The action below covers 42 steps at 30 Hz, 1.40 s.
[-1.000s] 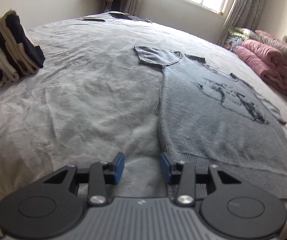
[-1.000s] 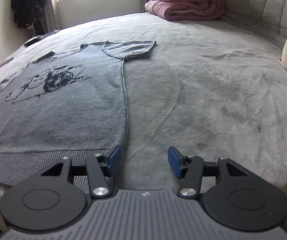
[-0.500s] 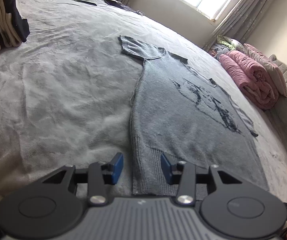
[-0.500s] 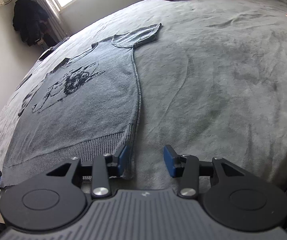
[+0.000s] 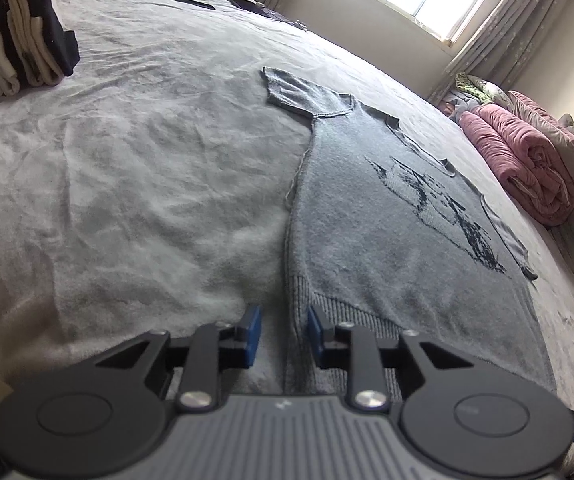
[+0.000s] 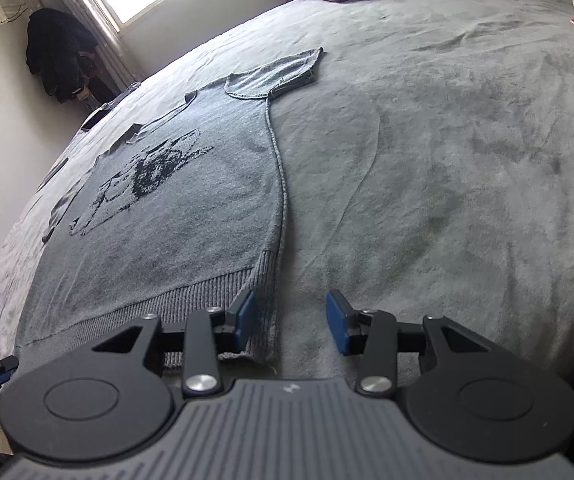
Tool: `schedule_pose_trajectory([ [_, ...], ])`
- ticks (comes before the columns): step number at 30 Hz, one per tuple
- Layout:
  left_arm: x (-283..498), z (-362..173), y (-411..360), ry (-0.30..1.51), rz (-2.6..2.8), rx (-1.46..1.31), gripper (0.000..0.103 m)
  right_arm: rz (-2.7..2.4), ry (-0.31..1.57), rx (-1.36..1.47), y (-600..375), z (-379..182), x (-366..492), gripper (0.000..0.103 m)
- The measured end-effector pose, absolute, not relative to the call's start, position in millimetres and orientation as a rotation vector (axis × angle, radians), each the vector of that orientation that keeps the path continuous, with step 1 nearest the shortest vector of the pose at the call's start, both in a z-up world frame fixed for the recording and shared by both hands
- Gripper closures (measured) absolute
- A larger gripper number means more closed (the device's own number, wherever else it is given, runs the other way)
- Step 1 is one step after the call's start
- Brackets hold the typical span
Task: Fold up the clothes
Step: 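Close both grippers on the ribbed hem at the fold line, then open both grippers and release the ribbed hem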
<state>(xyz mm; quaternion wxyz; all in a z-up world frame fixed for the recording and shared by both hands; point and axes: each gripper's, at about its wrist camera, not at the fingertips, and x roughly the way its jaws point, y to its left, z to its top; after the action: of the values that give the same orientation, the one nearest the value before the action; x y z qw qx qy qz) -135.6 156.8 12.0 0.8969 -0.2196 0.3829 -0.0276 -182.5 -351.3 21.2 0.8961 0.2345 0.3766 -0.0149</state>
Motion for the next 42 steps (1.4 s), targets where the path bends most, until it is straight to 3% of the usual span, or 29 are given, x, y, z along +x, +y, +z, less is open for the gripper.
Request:
schedule_pose_trajectory([
  [7, -135.6, 11.7, 150.8, 0.784, -0.051, -0.429, 0.075, -0.026, 0.778, 0.328, -327.1, 21.1, -182.4, 0.062],
  [8, -135.8, 12.3, 149.5, 0.780, -0.048, -0.422, 0.076, -0.023, 0.775, 0.310, -324.5, 20.8, -182.3, 0.069],
  [9, -135.8, 12.7, 148.2, 0.778, -0.047, -0.413, 0.082, -0.019, 0.773, 0.292, -321.9, 20.5, -182.2, 0.075],
  [10, -135.5, 12.7, 146.5, 0.779, -0.051, -0.399, 0.095, -0.015, 0.772, 0.295, -321.6, 20.1, -182.0, 0.085],
  [11, -135.2, 12.7, 144.8, 0.781, -0.056, -0.385, 0.099, -0.016, 0.769, 0.299, -321.7, 20.1, -181.7, 0.093],
  [14, -135.7, 14.6, 141.6, 0.777, -0.054, -0.349, 0.100, -0.019, 0.761, 0.305, -321.7, 20.7, -181.4, 0.097],
  [24, -149.4, 27.4, 155.6, 0.715, -0.054, -0.409, 0.101, -0.014, 0.643, 0.351, -329.1, 45.5, -194.9, 0.098],
  [36, -150.4, 22.0, 147.5, 0.775, -0.017, -0.314, 0.101, -0.063, 0.767, 0.320, -325.7, 24.4, -190.4, 0.099],
  [42, -160.3, 31.5, 151.0, 0.717, -0.038, -0.330, 0.101, -0.016, 0.670, 0.338, -328.2, 46.8, -203.9, 0.099],
])
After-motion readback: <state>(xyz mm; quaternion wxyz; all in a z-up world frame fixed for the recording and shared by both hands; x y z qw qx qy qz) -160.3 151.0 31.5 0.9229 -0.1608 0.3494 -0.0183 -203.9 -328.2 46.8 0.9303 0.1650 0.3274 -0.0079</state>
